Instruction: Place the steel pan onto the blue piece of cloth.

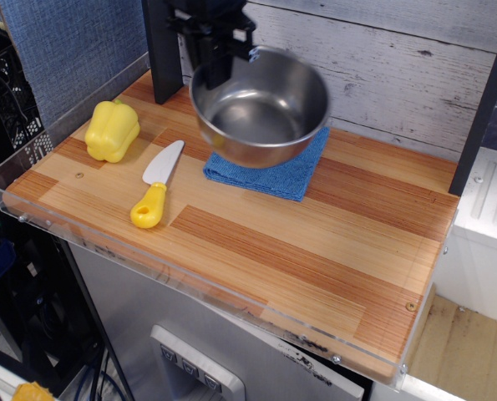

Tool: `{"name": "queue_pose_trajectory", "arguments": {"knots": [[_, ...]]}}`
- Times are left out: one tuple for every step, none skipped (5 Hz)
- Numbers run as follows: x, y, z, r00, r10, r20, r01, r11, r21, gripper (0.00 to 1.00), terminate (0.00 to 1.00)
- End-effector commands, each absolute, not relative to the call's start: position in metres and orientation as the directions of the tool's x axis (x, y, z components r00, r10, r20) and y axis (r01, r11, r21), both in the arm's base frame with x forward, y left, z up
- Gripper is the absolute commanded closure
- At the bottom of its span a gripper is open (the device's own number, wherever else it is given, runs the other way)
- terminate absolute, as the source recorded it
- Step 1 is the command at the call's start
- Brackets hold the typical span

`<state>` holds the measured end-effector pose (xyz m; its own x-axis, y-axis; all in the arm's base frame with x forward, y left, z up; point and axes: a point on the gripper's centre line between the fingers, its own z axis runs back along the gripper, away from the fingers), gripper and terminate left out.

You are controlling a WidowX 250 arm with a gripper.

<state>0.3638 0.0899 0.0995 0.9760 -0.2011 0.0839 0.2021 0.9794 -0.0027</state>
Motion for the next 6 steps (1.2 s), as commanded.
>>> {"name": "queue_pose_trajectory", "arguments": {"knots": [[0.375,0.099,0.103,0.976,-0.171,0.132,0.172,0.985,0.009,1.0,0.0],[0.385,0.086,0.093,0.977,-0.162,0.136,0.165,0.986,-0.016,1.0,0.0],[0.391,0.079,0.089,0.976,-0.168,0.138,0.172,0.985,-0.019,1.0,0.0],[0.394,0.077,0.082,0.978,-0.169,0.125,0.171,0.985,-0.012,1.0,0.0],[0.393,0.081,0.081,0.979,-0.164,0.126,0.165,0.986,0.001,1.0,0.0],[0.392,0.084,0.084,0.979,-0.153,0.135,0.154,0.988,0.004,1.0,0.0]]}}
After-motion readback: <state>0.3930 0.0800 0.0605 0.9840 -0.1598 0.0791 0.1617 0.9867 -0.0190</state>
